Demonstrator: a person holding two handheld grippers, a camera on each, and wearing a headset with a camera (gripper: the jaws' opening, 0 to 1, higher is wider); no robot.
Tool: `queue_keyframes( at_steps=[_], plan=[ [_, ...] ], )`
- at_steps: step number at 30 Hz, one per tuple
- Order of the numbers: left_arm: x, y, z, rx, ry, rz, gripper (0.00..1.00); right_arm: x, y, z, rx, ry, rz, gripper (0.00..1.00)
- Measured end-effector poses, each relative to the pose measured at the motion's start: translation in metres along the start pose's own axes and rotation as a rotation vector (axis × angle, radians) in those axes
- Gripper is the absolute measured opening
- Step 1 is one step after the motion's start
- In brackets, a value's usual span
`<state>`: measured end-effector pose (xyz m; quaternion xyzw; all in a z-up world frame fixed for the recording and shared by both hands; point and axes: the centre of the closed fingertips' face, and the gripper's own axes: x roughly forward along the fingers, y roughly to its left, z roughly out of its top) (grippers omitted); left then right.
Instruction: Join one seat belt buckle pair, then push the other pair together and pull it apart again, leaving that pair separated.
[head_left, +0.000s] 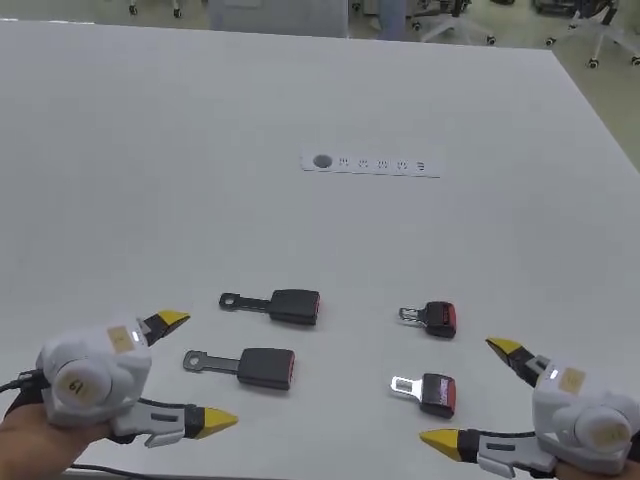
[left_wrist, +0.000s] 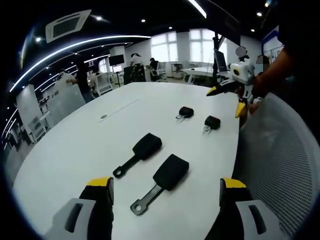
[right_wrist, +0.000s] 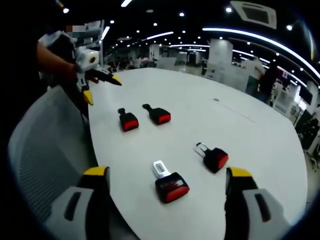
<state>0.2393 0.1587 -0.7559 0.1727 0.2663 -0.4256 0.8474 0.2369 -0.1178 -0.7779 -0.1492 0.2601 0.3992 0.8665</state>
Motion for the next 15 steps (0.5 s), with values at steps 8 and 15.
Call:
queue_keyframes(
  at_steps=[8,15],
  plan=[
    [0.0017,-0.0014,-0.0029,-0.007,0.003,-0.004,0.90,0.0015,0.0024,-0.0015,0.003,0.004,0.006,0.97],
    [0.0033,0.0000,-0.0059,-0.005,0.008,-0.006,0.89,0.0035,0.0028,-0.0066,0.008,0.014,0.011,0.97]
  ],
)
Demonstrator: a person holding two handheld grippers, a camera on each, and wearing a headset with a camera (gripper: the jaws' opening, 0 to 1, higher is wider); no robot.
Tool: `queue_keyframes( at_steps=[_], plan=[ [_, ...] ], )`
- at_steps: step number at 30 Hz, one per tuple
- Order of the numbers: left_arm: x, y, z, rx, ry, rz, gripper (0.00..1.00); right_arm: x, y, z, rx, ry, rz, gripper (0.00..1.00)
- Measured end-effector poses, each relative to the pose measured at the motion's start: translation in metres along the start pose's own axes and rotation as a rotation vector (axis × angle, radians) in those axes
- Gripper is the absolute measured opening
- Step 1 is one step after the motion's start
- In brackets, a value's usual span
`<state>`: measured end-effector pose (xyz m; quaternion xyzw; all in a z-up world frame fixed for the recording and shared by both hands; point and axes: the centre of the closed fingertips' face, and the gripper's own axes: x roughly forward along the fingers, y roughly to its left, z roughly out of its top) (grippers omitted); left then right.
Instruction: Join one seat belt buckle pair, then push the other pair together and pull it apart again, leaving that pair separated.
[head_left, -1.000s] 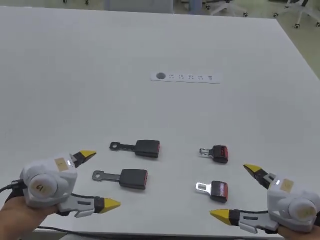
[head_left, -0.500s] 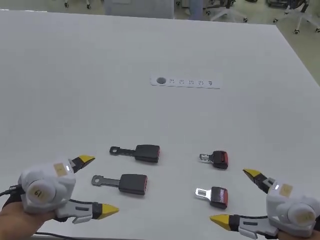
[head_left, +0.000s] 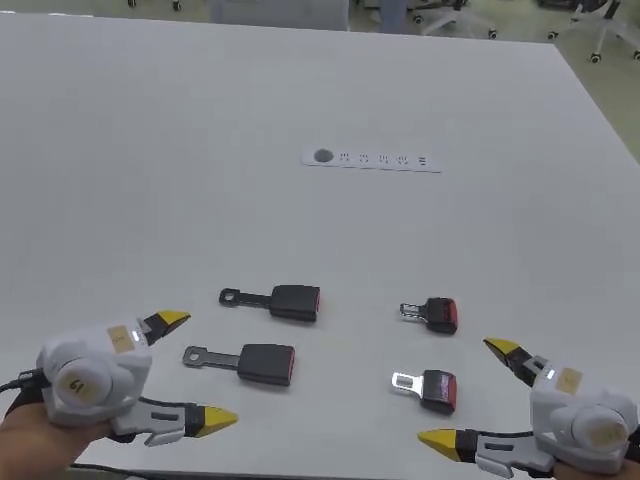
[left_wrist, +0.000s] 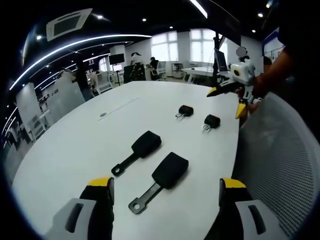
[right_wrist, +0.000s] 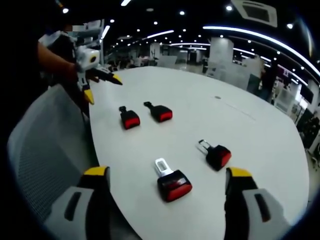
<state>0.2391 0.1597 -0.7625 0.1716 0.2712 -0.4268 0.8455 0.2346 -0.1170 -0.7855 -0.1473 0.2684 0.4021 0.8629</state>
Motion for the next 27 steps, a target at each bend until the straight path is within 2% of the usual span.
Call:
queue_keyframes(
  at_steps=[13,27],
  plan=[
    [0.009,0.004,0.000,0.012,0.004,-0.011,0.89,0.004,-0.007,-0.004,0.000,0.017,0.006,0.96],
    [0.019,0.002,-0.006,0.050,0.042,-0.052,0.86,0.011,-0.011,-0.015,-0.011,0.053,0.031,0.93]
  ],
)
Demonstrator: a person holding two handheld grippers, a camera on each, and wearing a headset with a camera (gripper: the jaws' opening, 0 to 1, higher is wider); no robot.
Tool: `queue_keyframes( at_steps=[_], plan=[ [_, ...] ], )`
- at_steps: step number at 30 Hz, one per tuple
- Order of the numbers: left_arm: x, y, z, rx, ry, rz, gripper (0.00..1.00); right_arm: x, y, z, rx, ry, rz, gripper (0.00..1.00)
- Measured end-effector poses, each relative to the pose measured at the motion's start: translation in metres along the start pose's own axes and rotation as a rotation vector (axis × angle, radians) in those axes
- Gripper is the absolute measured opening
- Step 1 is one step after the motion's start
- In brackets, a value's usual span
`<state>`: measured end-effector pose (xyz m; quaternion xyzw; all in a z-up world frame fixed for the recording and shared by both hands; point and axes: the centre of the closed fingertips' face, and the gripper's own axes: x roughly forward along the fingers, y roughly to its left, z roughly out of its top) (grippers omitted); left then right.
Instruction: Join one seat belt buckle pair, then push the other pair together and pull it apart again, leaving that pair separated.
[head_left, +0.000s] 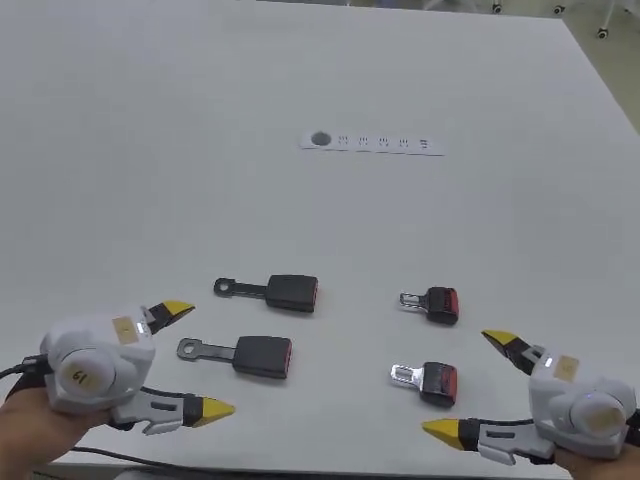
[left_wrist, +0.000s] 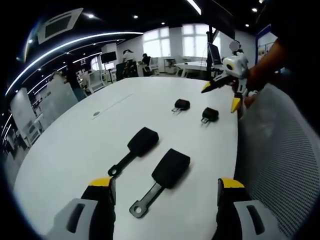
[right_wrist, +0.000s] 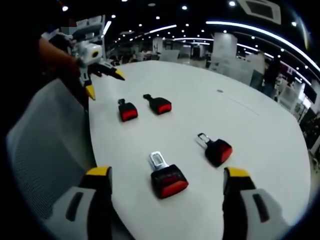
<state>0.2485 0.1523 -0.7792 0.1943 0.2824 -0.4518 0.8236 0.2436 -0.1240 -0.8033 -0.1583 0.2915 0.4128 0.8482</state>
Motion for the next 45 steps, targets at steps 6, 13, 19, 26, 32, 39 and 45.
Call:
queue_keyframes(
  at_steps=[6,13,19,26,32,39,45],
  plan=[
    [0.005,0.001,-0.005,0.024,0.028,-0.017,0.85,0.004,0.001,-0.005,-0.015,0.024,0.021,0.91],
    [0.012,0.003,-0.011,0.052,0.058,-0.034,0.83,0.011,-0.001,-0.012,-0.030,0.055,0.049,0.88],
    [0.019,0.000,-0.014,0.061,0.076,-0.055,0.80,0.014,-0.001,-0.018,-0.039,0.077,0.079,0.85],
    [0.027,-0.002,-0.022,0.094,0.111,-0.092,0.79,0.021,0.000,-0.029,-0.037,0.113,0.125,0.83],
    [0.036,0.002,-0.025,0.118,0.131,-0.114,0.76,0.027,-0.003,-0.031,-0.039,0.126,0.147,0.81],
    [0.050,0.004,-0.033,0.165,0.173,-0.155,0.74,0.032,-0.005,-0.037,-0.047,0.152,0.179,0.79],
    [0.067,0.007,-0.037,0.177,0.197,-0.184,0.69,0.037,-0.005,-0.039,-0.068,0.169,0.205,0.74]
  ],
)
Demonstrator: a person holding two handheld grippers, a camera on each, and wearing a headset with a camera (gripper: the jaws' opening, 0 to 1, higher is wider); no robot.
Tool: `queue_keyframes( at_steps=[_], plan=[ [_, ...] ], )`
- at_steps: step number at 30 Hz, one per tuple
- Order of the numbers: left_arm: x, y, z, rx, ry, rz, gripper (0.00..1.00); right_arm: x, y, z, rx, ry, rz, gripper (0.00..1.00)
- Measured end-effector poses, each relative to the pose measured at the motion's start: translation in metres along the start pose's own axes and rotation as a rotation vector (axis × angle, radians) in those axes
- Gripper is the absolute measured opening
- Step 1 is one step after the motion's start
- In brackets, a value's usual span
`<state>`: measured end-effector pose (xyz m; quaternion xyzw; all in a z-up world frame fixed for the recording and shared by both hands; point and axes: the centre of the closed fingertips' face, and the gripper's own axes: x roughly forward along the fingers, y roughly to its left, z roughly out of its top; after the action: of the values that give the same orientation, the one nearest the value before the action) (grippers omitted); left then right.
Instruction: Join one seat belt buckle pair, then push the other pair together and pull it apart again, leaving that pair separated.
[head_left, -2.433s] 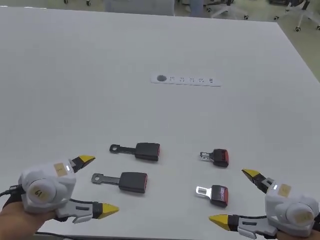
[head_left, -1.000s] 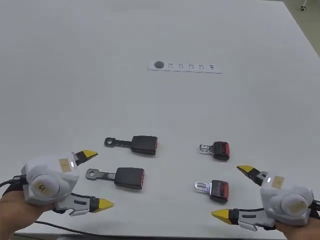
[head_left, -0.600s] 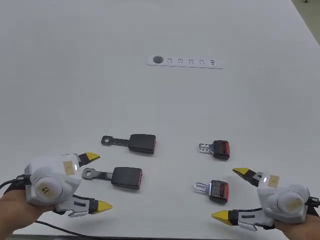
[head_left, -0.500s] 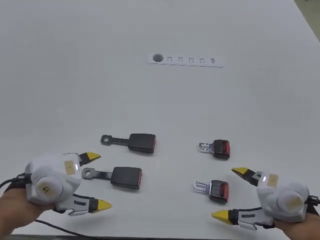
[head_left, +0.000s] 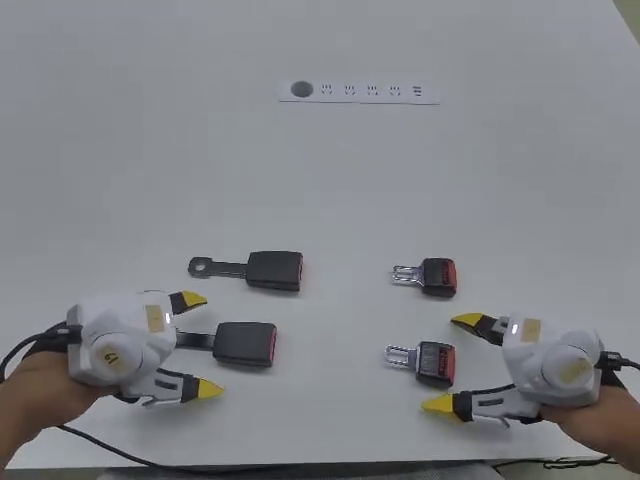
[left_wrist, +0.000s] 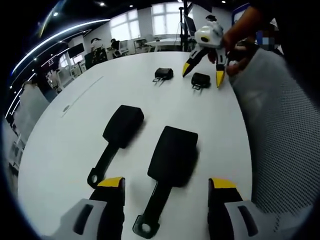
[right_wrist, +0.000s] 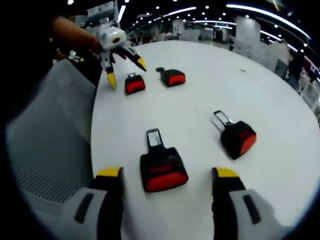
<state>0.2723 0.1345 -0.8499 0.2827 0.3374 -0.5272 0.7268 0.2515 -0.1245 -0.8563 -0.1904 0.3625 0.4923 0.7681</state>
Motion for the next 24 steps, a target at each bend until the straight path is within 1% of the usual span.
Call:
queue_keyframes(
  at_steps=[2,5,6,7,8,9,11,12,13,15,17,19,20,22,23,24],
  plan=[
    [0.004,0.001,0.000,0.007,0.001,-0.007,0.68,0.000,-0.001,0.003,0.004,-0.004,0.006,0.73],
    [0.010,0.002,0.000,0.013,0.009,-0.029,0.66,0.002,-0.002,0.003,-0.020,0.003,0.014,0.70],
    [0.012,-0.001,0.002,0.001,-0.006,-0.044,0.65,0.002,-0.002,0.003,-0.034,0.007,0.018,0.69],
    [0.013,-0.002,0.002,0.000,0.000,-0.056,0.64,0.001,-0.003,0.002,-0.078,0.026,0.016,0.66],
    [0.012,-0.002,0.001,-0.006,0.004,-0.066,0.62,0.000,-0.002,0.000,-0.081,0.042,0.017,0.64],
    [0.012,-0.004,0.001,-0.008,0.007,-0.082,0.60,0.000,-0.001,0.000,-0.074,0.038,0.025,0.63],
    [0.012,-0.006,0.002,0.012,0.004,-0.093,0.57,-0.002,0.003,0.001,-0.065,0.034,0.049,0.57],
    [0.012,-0.006,0.003,0.014,0.006,-0.095,0.57,-0.002,0.005,0.001,-0.076,0.031,0.058,0.54],
    [0.012,-0.006,0.003,0.017,0.009,-0.097,0.56,-0.003,0.006,-0.002,-0.070,0.042,0.058,0.52],
    [0.013,-0.003,0.004,0.019,0.017,-0.101,0.54,-0.004,0.007,-0.002,-0.067,0.043,0.069,0.50],
    [0.013,-0.003,0.006,0.023,0.022,-0.108,0.51,-0.003,0.008,-0.002,-0.076,0.042,0.073,0.48],
    [0.012,-0.003,0.008,0.043,0.027,-0.118,0.49,-0.003,0.009,-0.001,-0.081,0.041,0.082,0.41],
    [0.012,-0.004,0.010,0.047,0.032,-0.121,0.48,-0.003,0.006,-0.001,-0.083,0.043,0.076,0.38],
    [0.012,-0.006,0.012,0.057,0.039,-0.130,0.44,-0.004,0.006,0.001,-0.079,0.042,0.085,0.37],
    [0.011,-0.006,0.012,0.052,0.040,-0.130,0.42,-0.004,0.005,0.001,-0.082,0.043,0.089,0.37],
    [0.011,-0.004,0.013,0.031,0.038,-0.120,0.39,-0.003,0.005,0.000,-0.104,0.046,0.097,0.37]
  ],
)
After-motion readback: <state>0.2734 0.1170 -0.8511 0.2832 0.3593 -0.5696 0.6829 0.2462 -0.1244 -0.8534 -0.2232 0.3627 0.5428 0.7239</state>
